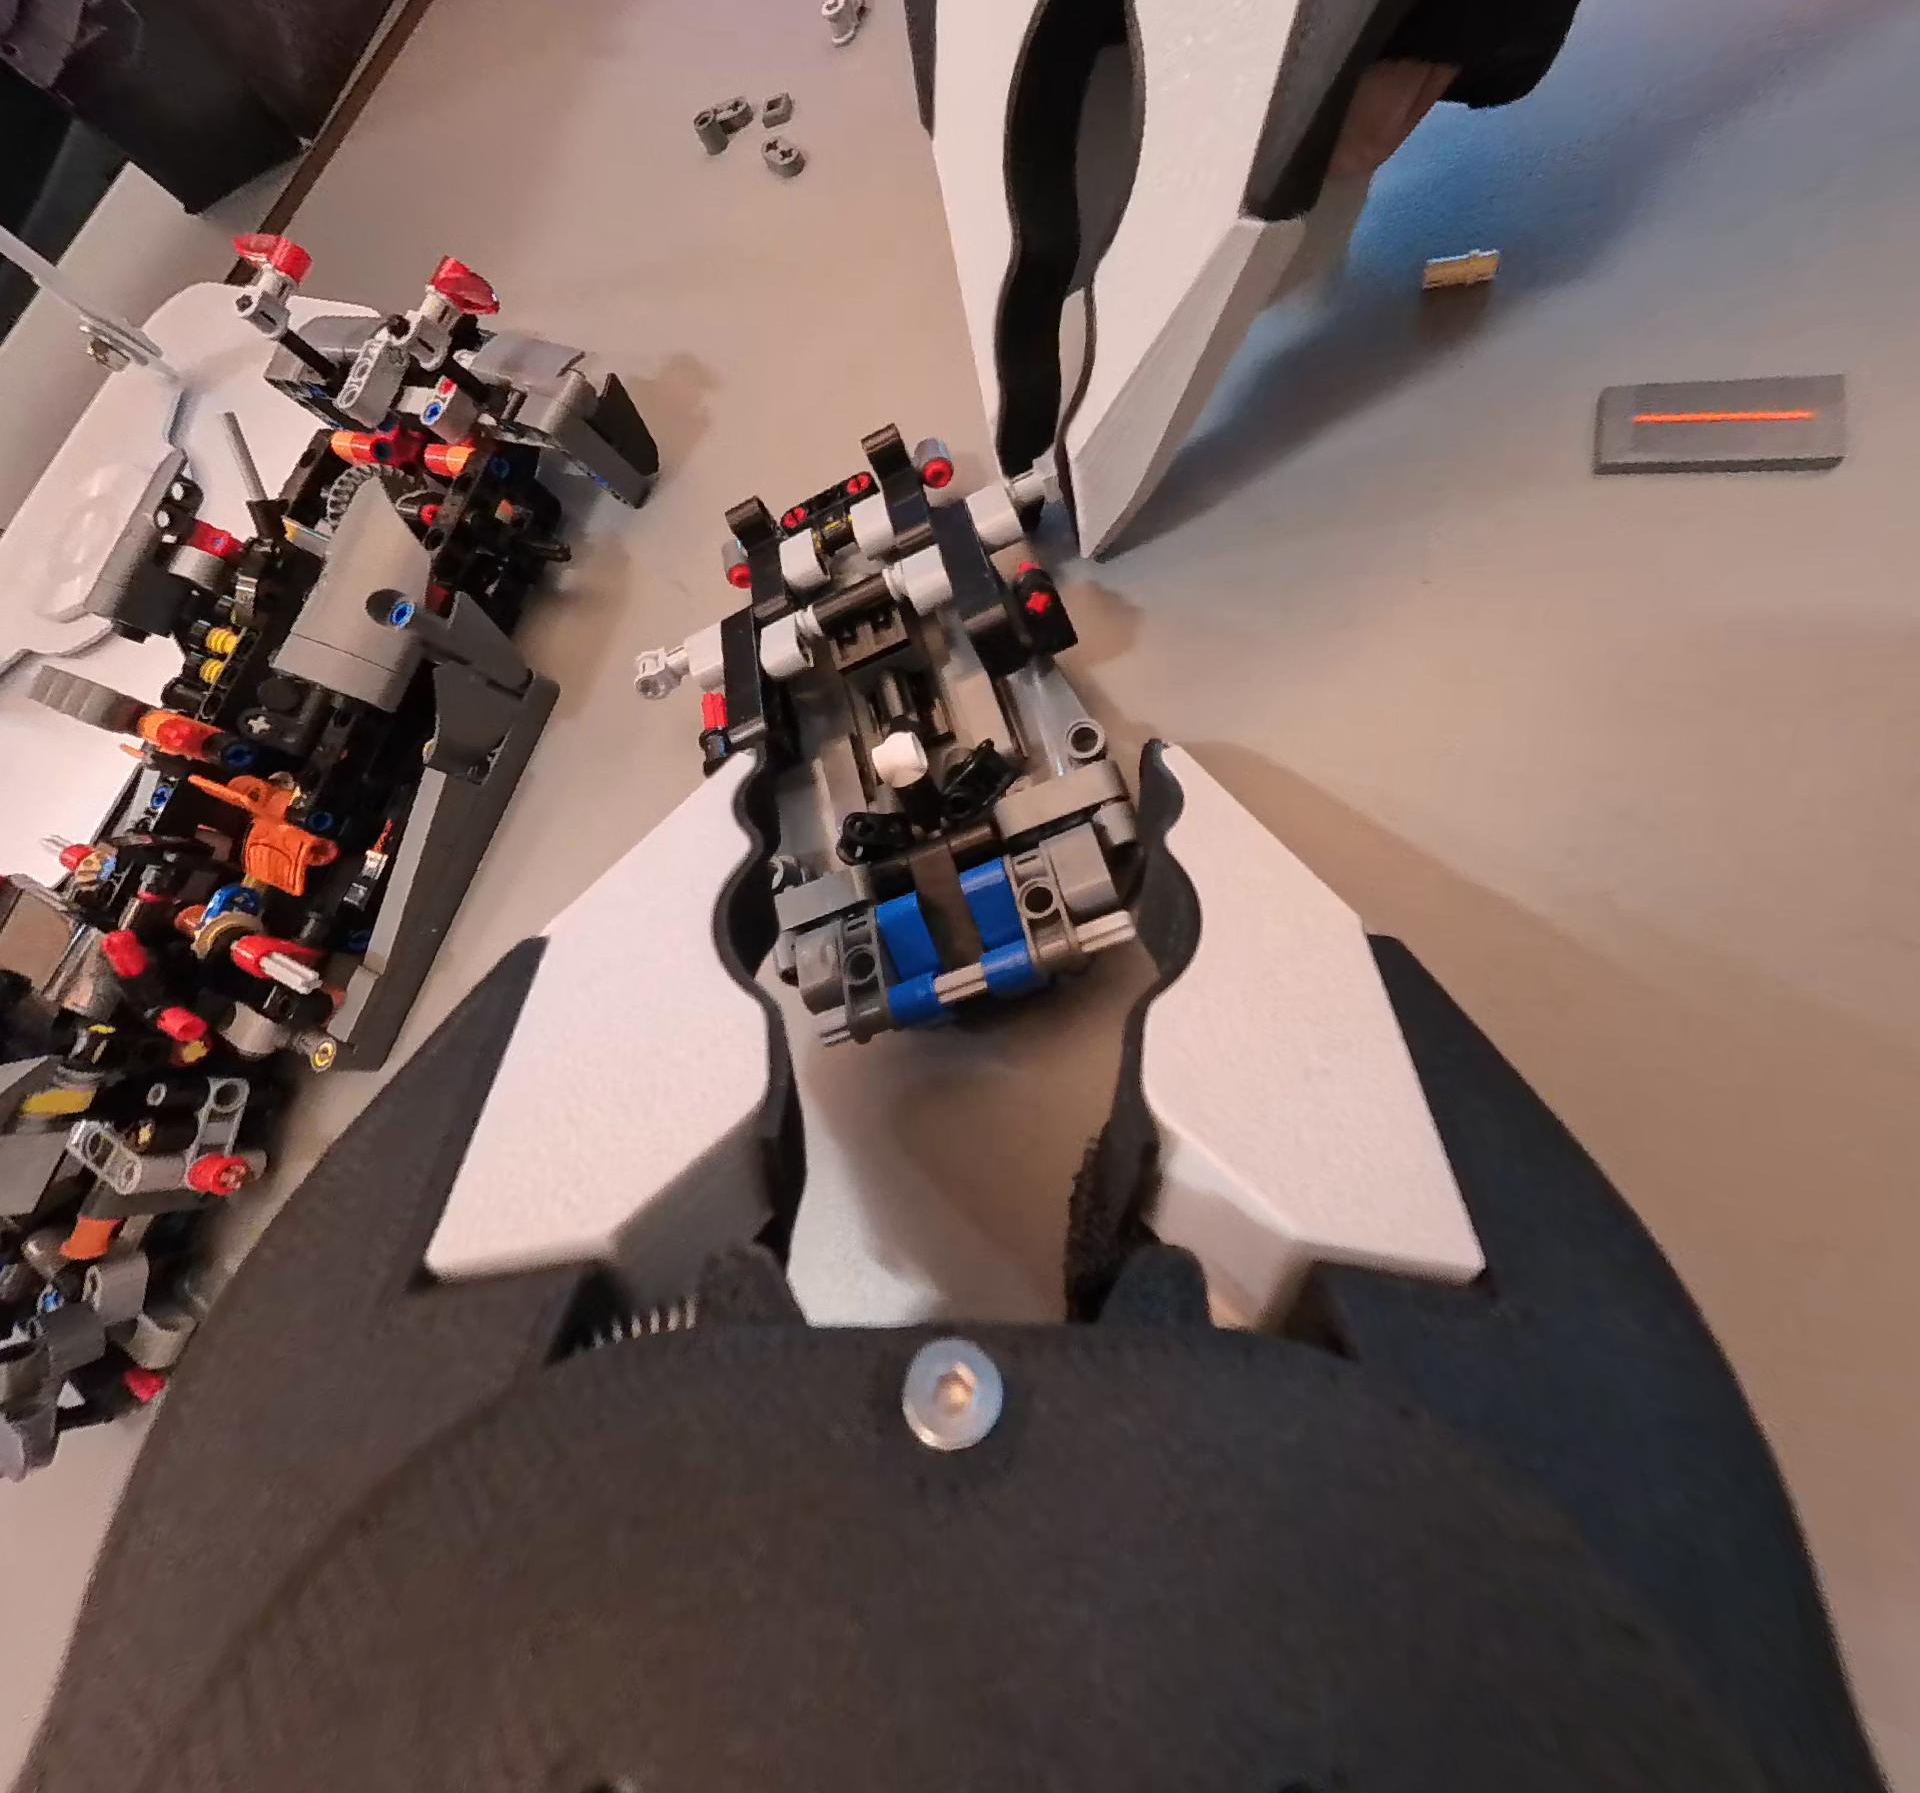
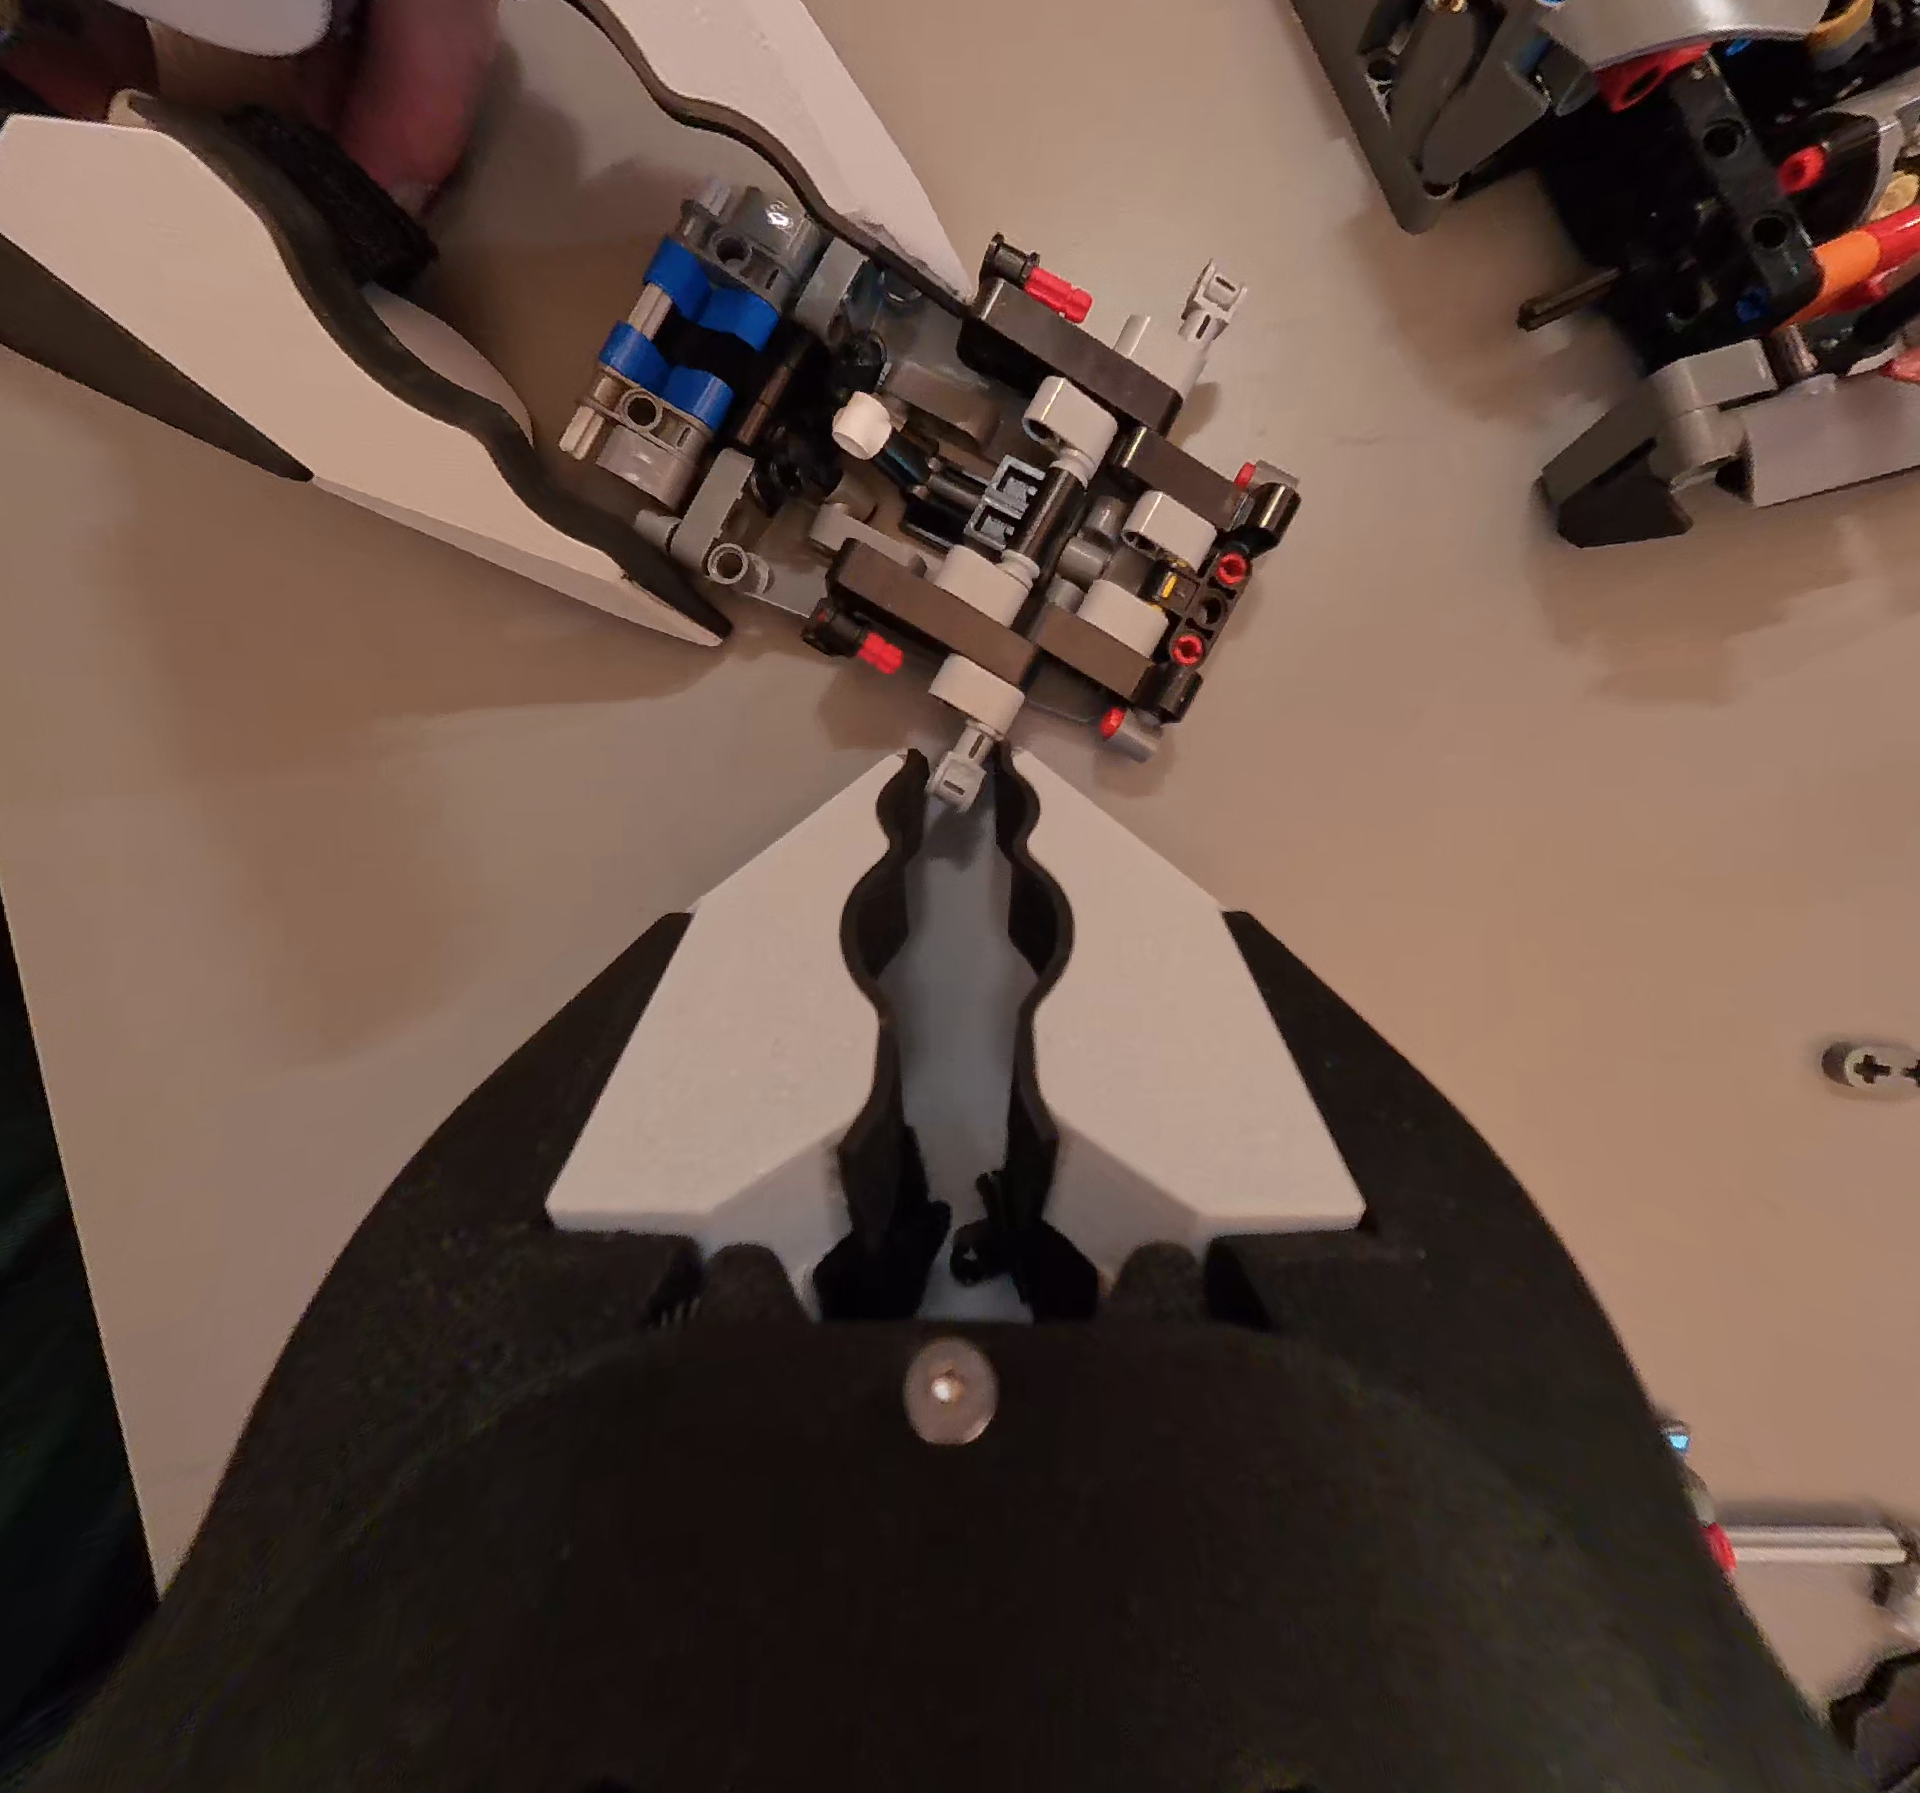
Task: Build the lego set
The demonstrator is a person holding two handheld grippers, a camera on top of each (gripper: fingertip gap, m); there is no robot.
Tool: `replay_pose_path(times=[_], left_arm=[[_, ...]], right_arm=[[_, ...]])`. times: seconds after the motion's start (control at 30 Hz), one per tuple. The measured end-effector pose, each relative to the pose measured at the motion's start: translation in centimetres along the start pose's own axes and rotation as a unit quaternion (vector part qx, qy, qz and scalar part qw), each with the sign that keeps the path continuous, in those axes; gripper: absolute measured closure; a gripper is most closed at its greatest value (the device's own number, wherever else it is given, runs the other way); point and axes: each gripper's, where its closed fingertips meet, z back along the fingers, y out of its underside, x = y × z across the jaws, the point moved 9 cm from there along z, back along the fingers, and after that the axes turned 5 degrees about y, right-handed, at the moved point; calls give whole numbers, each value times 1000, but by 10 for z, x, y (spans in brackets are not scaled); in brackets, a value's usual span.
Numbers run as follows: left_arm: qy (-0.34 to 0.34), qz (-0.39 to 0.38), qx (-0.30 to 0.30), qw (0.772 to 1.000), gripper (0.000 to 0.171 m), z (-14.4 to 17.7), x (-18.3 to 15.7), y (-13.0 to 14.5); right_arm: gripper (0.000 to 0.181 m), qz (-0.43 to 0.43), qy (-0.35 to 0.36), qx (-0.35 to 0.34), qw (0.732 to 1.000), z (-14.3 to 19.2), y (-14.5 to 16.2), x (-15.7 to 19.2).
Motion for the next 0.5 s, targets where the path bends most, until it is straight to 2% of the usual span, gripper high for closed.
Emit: replay_pose_path(times=[0.5], left_arm=[[1,1,0,1000,104,0,0,0]], right_arm=[[170,-2,9,-3,1000,1,0,0]])
